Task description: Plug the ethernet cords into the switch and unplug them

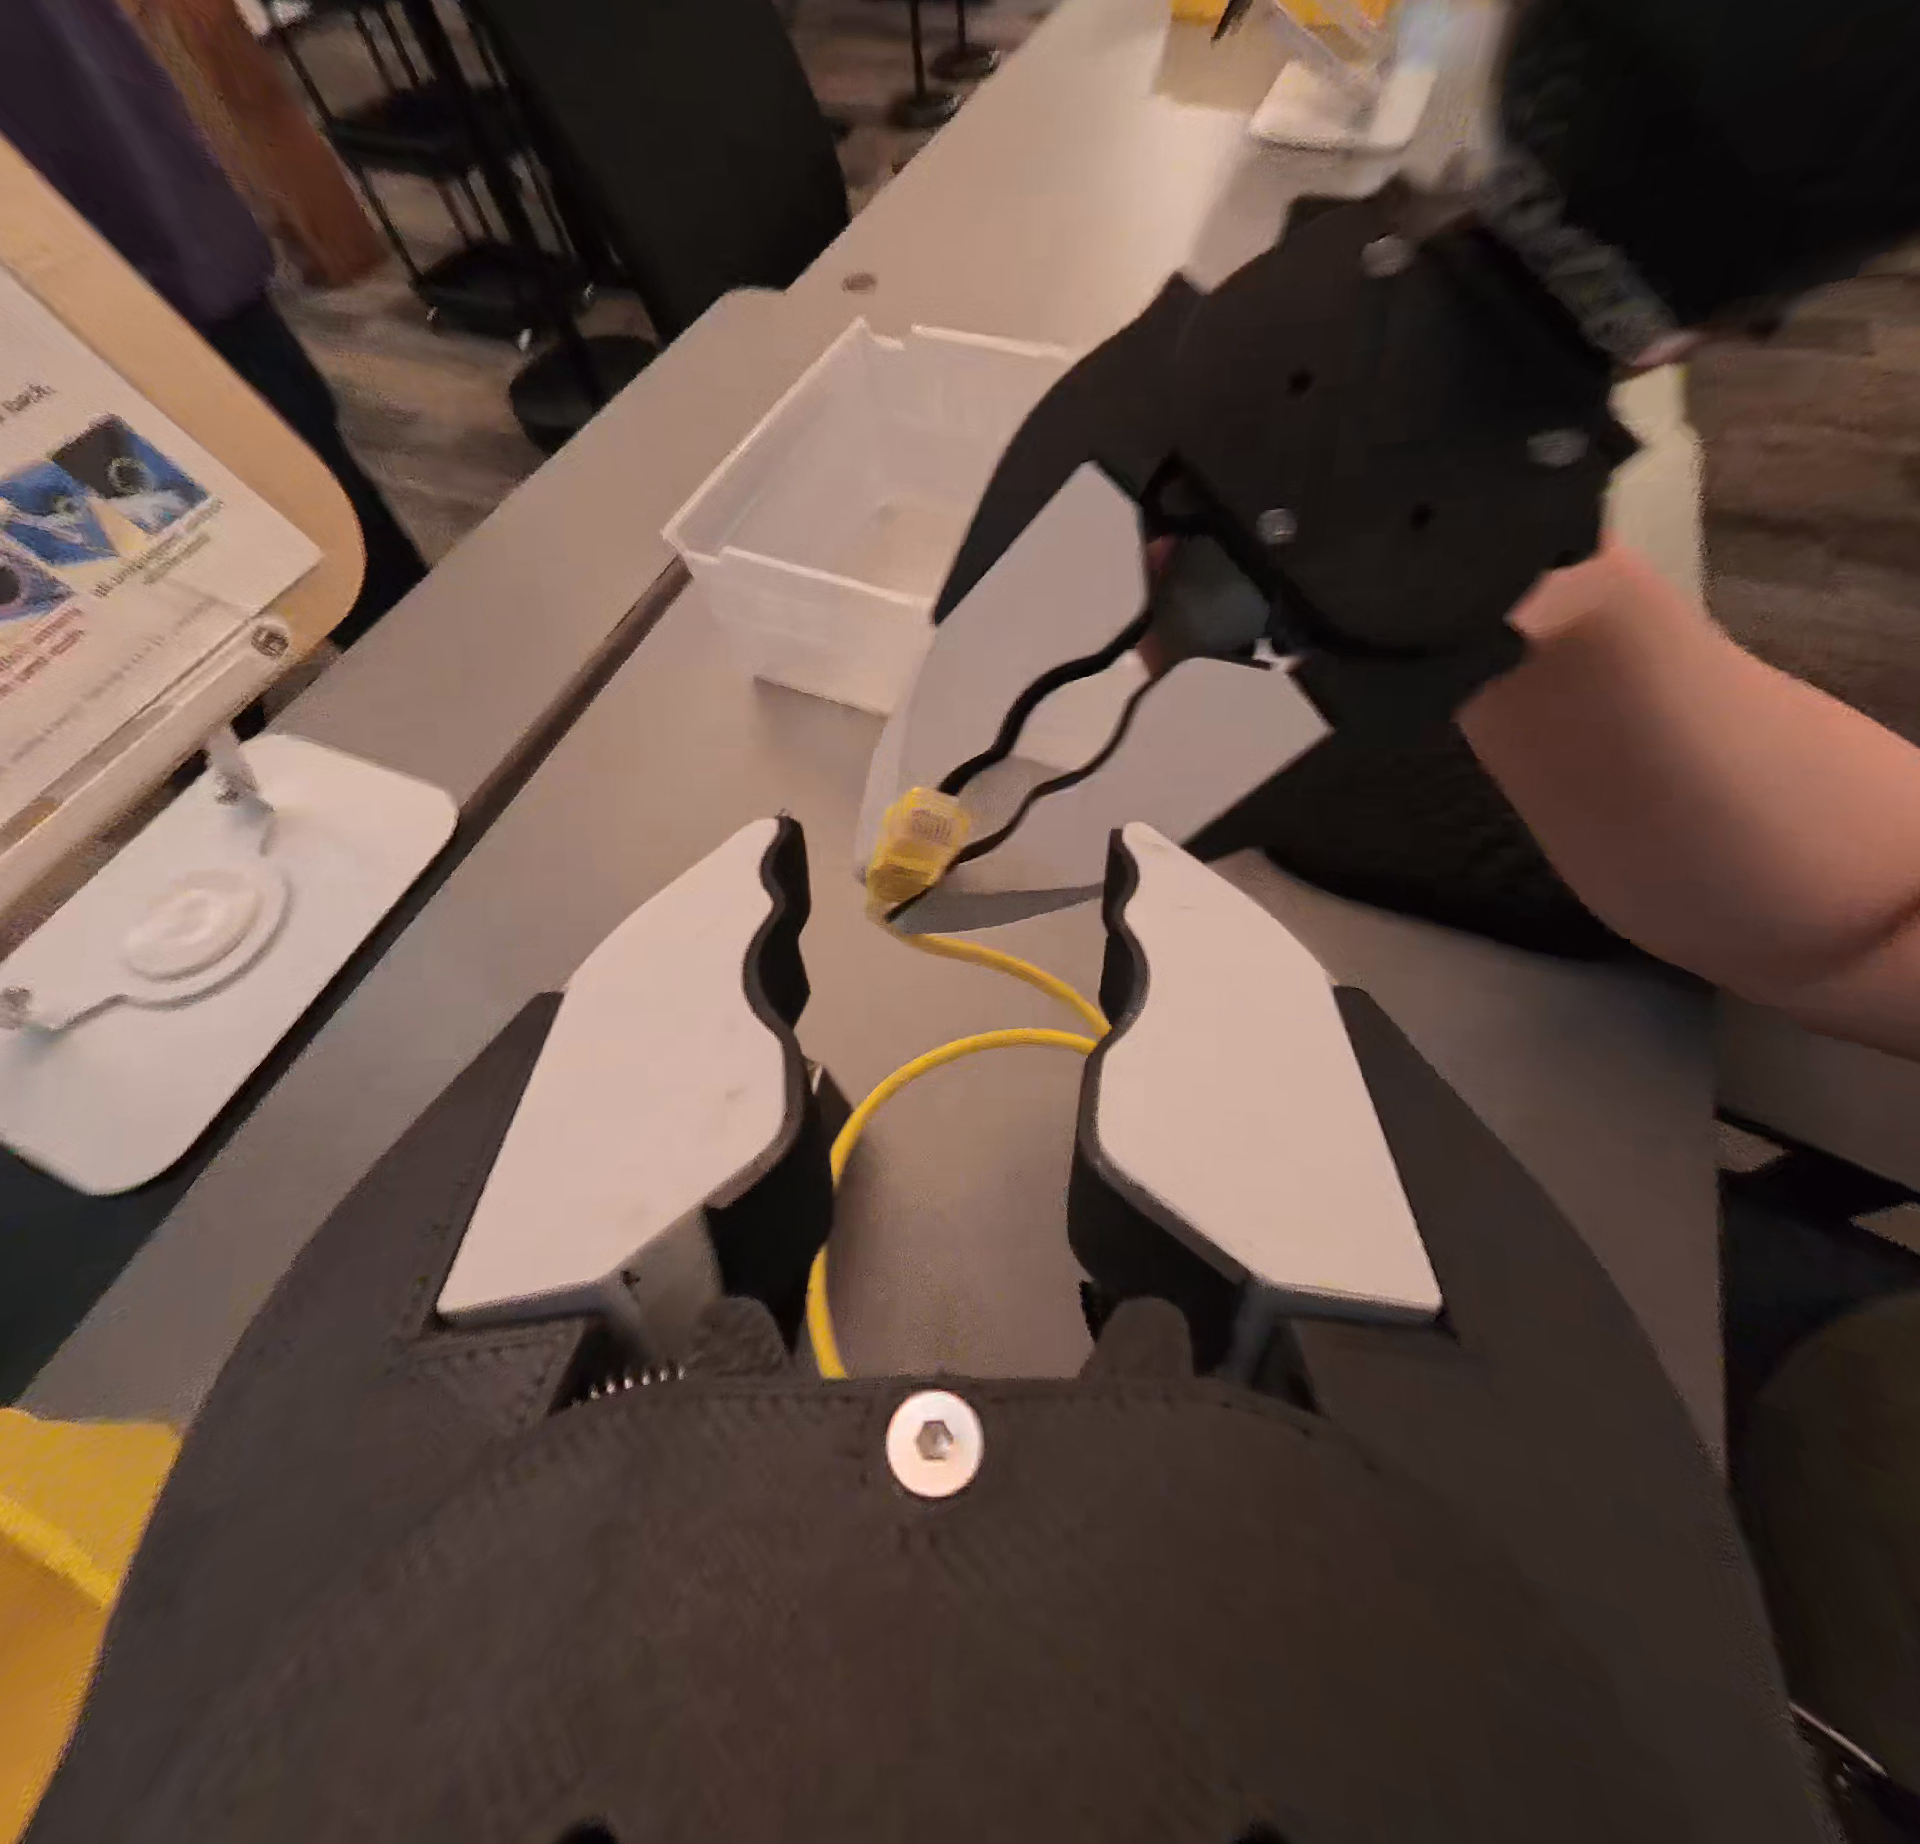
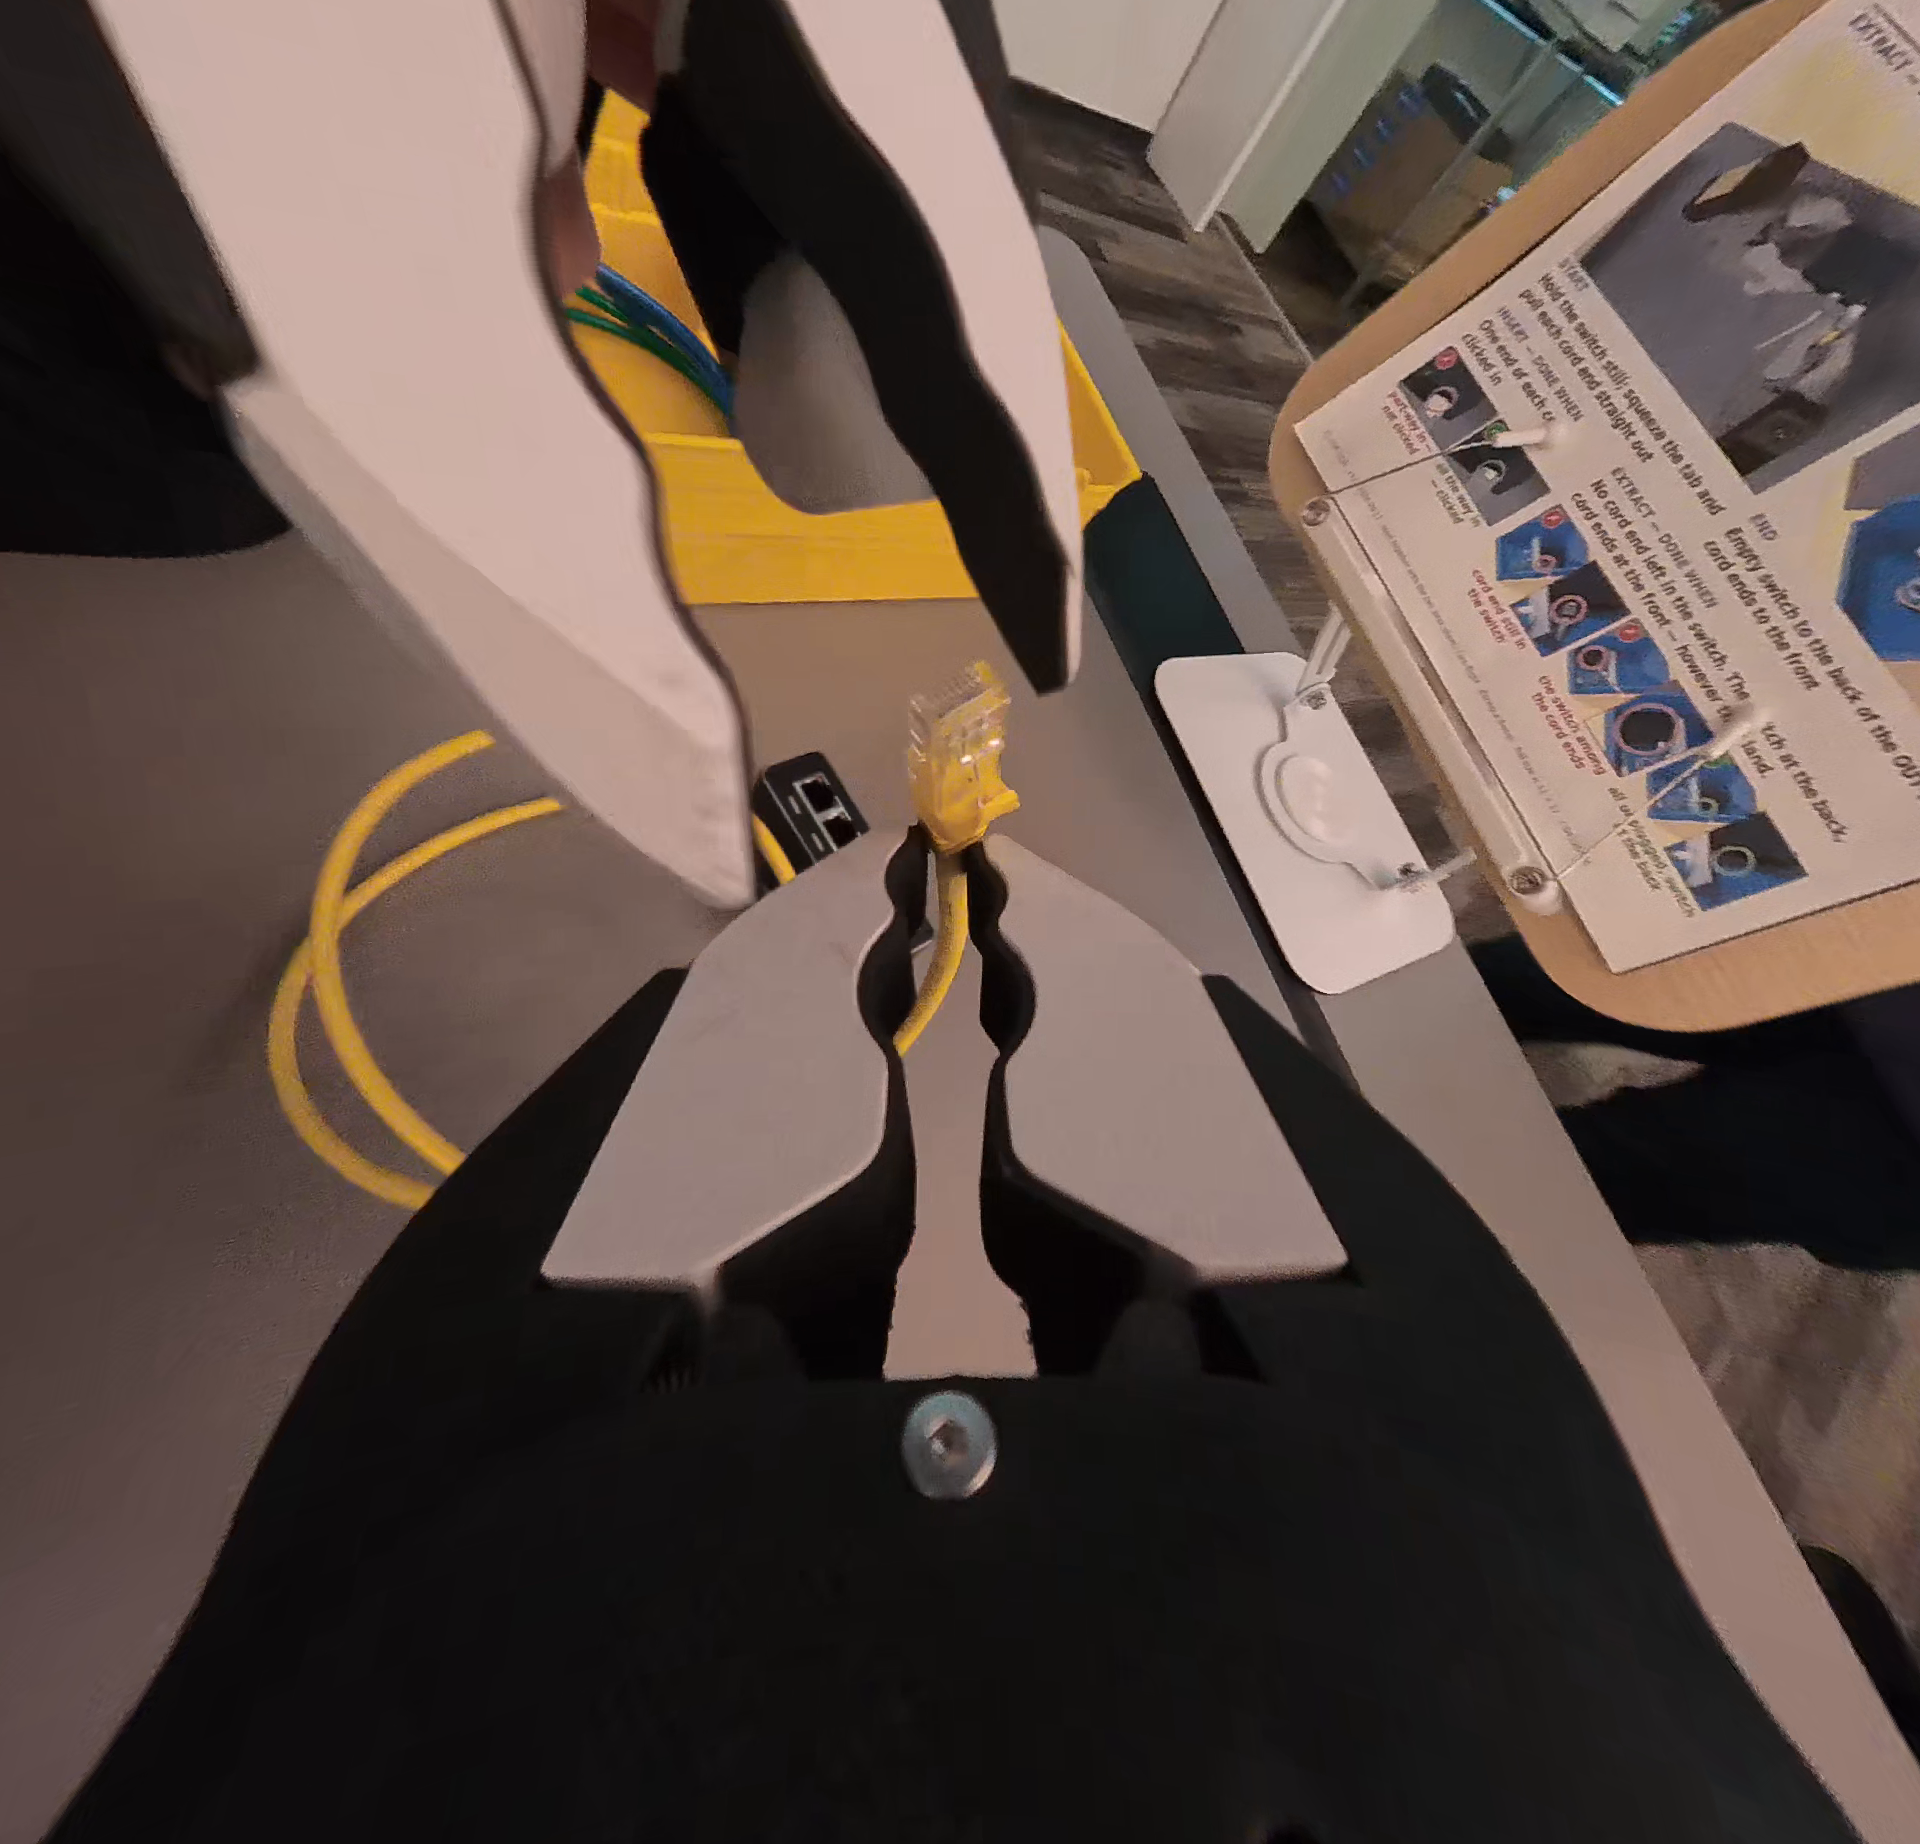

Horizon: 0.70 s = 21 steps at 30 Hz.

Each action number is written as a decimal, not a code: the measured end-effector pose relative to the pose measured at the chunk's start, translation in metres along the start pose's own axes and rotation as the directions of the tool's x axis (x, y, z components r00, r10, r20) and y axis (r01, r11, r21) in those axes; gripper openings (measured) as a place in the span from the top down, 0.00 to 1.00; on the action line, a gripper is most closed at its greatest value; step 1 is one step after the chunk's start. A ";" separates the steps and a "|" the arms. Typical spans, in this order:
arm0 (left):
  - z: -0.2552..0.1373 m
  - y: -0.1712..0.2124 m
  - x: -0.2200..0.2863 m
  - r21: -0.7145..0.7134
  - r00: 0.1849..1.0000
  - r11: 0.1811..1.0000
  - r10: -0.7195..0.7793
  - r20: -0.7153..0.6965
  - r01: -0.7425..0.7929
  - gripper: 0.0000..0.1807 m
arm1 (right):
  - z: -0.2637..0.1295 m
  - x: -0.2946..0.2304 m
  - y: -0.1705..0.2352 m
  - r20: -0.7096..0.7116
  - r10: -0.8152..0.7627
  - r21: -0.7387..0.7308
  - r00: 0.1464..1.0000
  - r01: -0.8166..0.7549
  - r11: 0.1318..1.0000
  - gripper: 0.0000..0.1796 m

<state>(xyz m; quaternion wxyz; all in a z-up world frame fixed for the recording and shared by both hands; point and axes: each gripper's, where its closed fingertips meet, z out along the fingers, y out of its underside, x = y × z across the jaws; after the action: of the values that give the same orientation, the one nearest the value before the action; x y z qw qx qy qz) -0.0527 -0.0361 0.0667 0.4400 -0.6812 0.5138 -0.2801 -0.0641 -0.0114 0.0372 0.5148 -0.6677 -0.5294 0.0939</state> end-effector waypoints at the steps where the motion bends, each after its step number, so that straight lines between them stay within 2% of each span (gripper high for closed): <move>1: 0.004 0.004 -0.005 -0.034 0.999 0.999 0.012 0.034 -0.010 0.71 | 0.001 -0.002 0.001 -0.007 -0.011 -0.004 1.000 0.011 1.000 0.96; 3: 0.008 0.008 -0.008 -0.066 0.998 0.997 0.045 0.047 -0.042 0.74 | 0.002 -0.007 0.006 -0.010 -0.035 -0.025 0.999 0.035 0.999 0.96; 4: 0.010 0.008 -0.008 -0.073 0.997 0.996 0.063 0.041 -0.060 0.79 | 0.003 -0.010 0.006 0.002 -0.046 -0.025 0.999 0.046 0.999 0.96; 5: 0.011 0.009 -0.003 -0.082 0.995 0.992 0.095 -0.004 -0.095 0.89 | 0.003 -0.012 0.007 0.001 -0.050 -0.028 0.999 0.050 0.998 0.96; 6: 0.012 0.011 0.001 -0.099 0.993 0.988 0.114 -0.039 -0.117 0.92 | 0.003 -0.011 0.008 -0.007 -0.048 -0.038 0.999 0.047 0.998 0.96; 8: 0.013 0.012 -0.001 -0.141 0.991 0.981 0.127 -0.044 -0.132 0.93 | 0.003 -0.011 0.010 -0.011 -0.053 -0.046 0.999 0.052 0.998 0.96; 11: 0.008 0.003 -0.004 -0.130 0.991 0.983 0.126 -0.043 -0.130 0.93 | 0.001 -0.006 0.002 -0.034 -0.041 0.050 0.999 0.042 0.998 0.95; 13: 0.002 -0.007 -0.005 -0.085 0.994 0.992 0.093 -0.061 -0.098 0.93 | 0.001 -0.007 -0.002 0.004 -0.003 0.143 1.000 0.003 0.990 0.84; 14: -0.002 -0.012 -0.005 -0.057 0.994 0.995 0.077 -0.075 -0.081 0.93 | 0.003 -0.007 -0.002 0.030 0.035 0.184 0.999 -0.040 0.982 0.82; 17: -0.010 -0.016 -0.007 -0.016 0.993 0.998 0.062 -0.099 -0.064 0.93 | 0.008 -0.010 -0.003 0.176 0.150 0.301 0.973 -0.198 0.933 0.84; 18: -0.013 -0.017 -0.006 0.002 0.992 0.998 0.060 -0.115 -0.060 0.93 | 0.004 -0.010 -0.007 0.226 0.172 0.344 0.959 -0.244 0.907 0.87; 19: -0.016 -0.019 -0.002 0.024 0.988 0.999 0.044 -0.151 -0.041 0.93 | 0.001 -0.010 -0.010 0.267 0.189 0.368 0.945 -0.281 0.887 0.95; 21: -0.020 -0.021 -0.003 0.050 0.982 0.999 0.005 -0.190 0.004 0.93 | -0.004 -0.011 -0.014 0.330 0.199 0.381 0.923 -0.323 0.866 0.97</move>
<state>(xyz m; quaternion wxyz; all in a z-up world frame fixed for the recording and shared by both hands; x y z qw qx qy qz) -0.0606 -0.0380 0.0950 0.4060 -0.6399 0.5464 -0.3566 -0.0739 -0.0238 0.0455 0.5509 -0.5842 -0.4667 0.3706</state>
